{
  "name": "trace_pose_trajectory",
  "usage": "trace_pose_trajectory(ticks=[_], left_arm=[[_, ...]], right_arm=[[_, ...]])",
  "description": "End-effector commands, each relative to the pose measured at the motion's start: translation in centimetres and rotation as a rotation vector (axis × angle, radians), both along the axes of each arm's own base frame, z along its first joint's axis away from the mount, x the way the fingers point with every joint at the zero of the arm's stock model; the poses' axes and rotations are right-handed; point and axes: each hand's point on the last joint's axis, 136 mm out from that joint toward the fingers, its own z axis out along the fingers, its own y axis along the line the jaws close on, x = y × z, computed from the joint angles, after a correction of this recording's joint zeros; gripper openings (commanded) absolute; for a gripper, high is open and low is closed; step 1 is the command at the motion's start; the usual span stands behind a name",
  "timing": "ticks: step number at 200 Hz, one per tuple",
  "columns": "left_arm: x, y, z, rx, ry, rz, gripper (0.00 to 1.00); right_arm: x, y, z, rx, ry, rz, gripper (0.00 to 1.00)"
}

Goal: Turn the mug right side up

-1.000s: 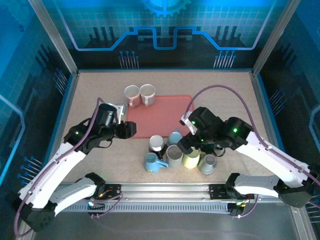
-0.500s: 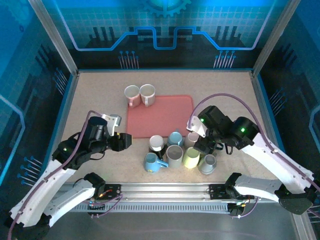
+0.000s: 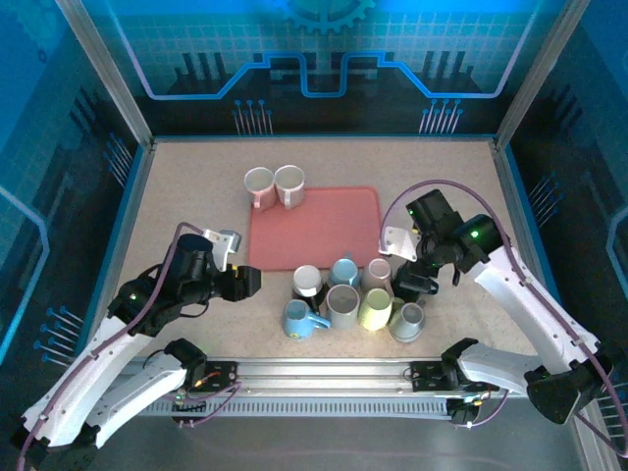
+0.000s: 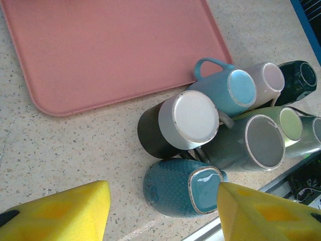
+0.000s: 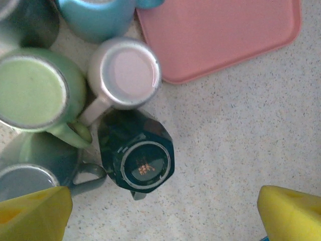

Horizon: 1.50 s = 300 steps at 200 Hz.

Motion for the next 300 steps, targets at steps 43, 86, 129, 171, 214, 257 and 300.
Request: trace_pose_trajectory(ticks=[43, 86, 129, 171, 214, 257, 300], left_arm=[[-0.1, -0.3, 0.0, -0.017, -0.019, -0.014, 0.61], [0.1, -0.7, -0.5, -0.017, 0.008, -0.025, 0.61], [0.0, -0.5, -0.1, -0.022, -0.013, -0.021, 0.61], [-0.1, -0.4, 0.0, -0.023, -0.022, -0.019, 0.61], [-0.2, -0.4, 0.4, -0.033, -0.039, -0.022, 0.61], [-0.3, -0.2, 0.7, -0.035, -0.054, -0.015, 0.62], [-0.2, 0.1, 0.8, -0.030, -0.065, -0.002, 0.62]], right_arm=[[0.1, -0.5, -2.5, -0.018, 0.196, 0.163, 0.95], [2.7, 0.1, -4.0, -0.042, 0.202, 0.180, 1.00], [1.9, 0.0, -5.5, -0.033, 0.290, 0.148, 1.00], [0.8, -0.3, -7.7, -0.032, 0.374, 0.102, 1.00], [-0.7, -0.9, -9.4, -0.033, 0.442, 0.048, 1.00], [0.6, -2.4, -11.4, -0.115, 0.407, 0.007, 1.00], [3.1, -4.3, -13.0, -0.190, 0.364, -0.074, 0.96]])
